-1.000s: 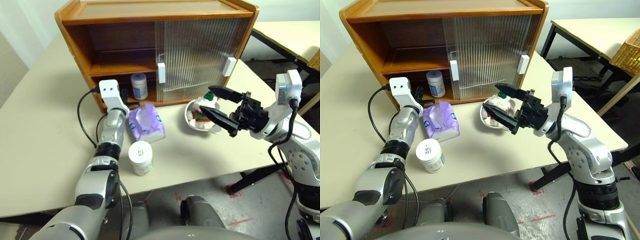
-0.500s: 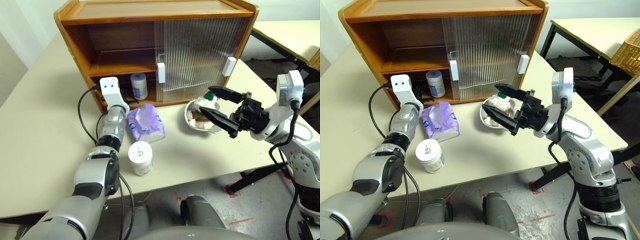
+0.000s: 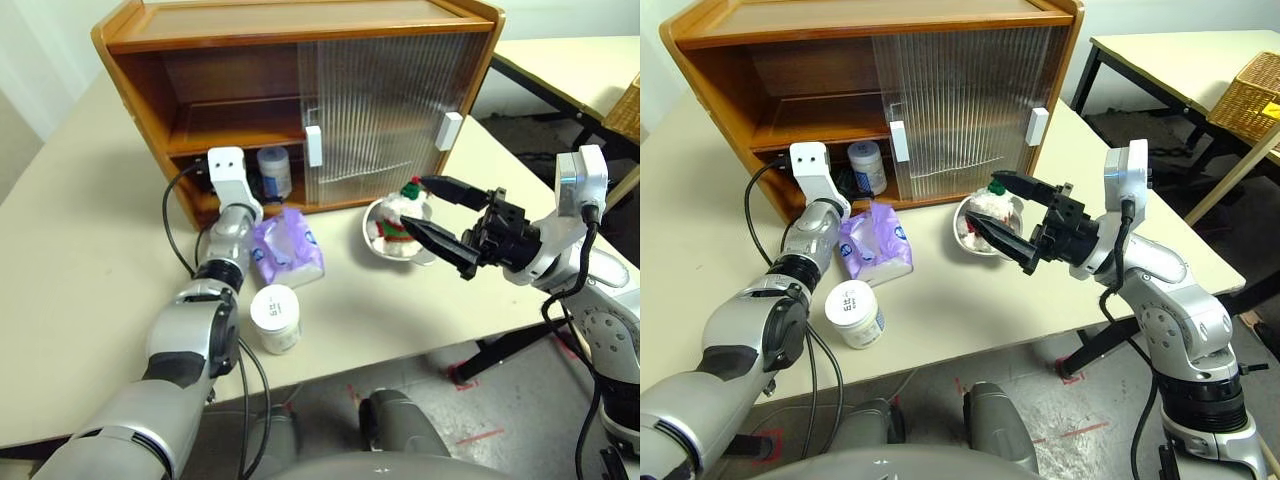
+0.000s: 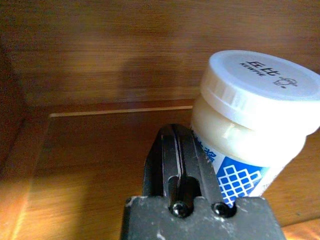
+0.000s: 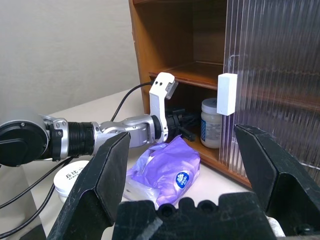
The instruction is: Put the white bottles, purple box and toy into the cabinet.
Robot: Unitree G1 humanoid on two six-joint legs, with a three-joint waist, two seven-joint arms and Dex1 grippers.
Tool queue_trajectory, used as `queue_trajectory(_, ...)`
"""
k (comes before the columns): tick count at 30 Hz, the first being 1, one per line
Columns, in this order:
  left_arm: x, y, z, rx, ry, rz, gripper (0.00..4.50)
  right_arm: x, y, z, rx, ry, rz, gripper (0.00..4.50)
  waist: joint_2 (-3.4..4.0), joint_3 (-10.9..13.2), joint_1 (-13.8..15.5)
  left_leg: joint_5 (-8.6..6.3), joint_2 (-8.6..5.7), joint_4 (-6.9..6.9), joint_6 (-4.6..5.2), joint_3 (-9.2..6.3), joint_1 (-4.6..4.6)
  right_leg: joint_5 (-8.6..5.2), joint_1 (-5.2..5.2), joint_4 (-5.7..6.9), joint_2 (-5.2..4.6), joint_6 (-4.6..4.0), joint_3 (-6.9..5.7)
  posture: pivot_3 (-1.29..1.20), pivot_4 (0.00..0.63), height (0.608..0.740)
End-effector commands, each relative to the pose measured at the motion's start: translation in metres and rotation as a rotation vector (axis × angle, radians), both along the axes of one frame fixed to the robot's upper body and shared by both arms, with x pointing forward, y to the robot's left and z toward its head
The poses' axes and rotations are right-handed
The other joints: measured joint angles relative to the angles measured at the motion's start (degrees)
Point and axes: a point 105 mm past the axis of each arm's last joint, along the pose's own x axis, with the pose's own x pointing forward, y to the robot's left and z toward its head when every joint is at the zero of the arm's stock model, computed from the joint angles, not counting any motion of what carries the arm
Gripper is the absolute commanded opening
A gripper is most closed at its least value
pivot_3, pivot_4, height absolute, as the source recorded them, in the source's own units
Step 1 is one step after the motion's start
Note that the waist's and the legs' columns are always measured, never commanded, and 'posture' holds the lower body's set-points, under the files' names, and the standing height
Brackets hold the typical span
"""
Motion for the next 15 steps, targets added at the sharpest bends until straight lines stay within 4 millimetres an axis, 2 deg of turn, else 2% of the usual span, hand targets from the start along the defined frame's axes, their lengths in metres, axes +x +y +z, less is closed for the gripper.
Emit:
queue_trajectory(1,0.002,-0.01,-0.002,0.005,0.024,-0.05,0.04,-0.003,-0.001,0.005,0.005,-0.015,0.0,4.5,0.0,0.0,0.0,0.0,0.0,0.0,0.0,0.0,0.0,0.0,0.0,0.0,0.0,0.0,0.0,-0.16,0.0,0.74)
queue_trajectory(15,0.002,-0.025,-0.006,0.0,0.052,-0.097,0.04,-0.004,-0.002,0.006,0.003,-0.019,-0.015,4.5,0.0,0.0,-1.0,0.0,0.01,0.0,0.0,-0.02,-0.03,0.0,0.0,-0.02,-0.03,0.01,0.0,-0.19,0.0,0.74)
